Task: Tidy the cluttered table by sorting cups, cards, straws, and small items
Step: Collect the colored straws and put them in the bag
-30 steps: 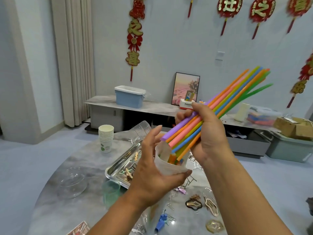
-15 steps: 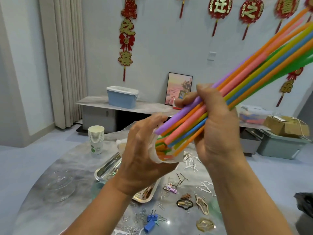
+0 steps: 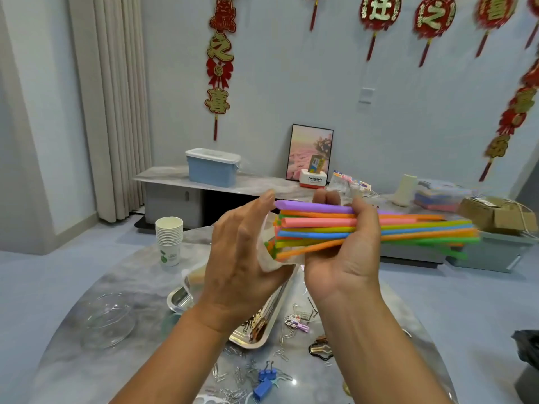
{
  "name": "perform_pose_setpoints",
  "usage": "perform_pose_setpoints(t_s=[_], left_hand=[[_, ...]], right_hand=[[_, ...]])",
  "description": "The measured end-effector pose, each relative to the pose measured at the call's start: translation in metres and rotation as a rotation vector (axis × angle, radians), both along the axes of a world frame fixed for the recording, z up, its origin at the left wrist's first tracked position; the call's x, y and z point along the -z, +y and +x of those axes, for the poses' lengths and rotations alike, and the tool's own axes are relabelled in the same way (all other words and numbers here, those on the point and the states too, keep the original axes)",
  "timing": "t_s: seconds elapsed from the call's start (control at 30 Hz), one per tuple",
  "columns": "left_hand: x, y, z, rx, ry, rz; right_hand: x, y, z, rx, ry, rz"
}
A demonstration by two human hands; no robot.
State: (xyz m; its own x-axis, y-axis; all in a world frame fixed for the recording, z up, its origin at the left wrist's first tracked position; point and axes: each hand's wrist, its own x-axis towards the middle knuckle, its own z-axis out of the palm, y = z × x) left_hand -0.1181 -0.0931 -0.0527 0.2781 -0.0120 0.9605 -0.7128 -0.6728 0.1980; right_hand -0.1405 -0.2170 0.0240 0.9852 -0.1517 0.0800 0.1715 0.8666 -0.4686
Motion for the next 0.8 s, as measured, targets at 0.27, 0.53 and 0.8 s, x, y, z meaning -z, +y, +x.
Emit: perform_pose_setpoints(t_s=[0.27,0.53,0.8], left_hand=[[0.000,0.003,-0.004,0.010,0.091,0.052],[-0.002,0.010,-0.006,0.085,0.267,-0.114],[-0.008,0.006,-0.008,-0.026,0.121,0.166]], right_hand=[[0.025,0.004,0.012,0.043,0.037,-0.130],[0.028,0.007,0.006,0.215,-0.157,-0.343],[0.028,0.004,0.007,0.093,-0.175,-0.484]])
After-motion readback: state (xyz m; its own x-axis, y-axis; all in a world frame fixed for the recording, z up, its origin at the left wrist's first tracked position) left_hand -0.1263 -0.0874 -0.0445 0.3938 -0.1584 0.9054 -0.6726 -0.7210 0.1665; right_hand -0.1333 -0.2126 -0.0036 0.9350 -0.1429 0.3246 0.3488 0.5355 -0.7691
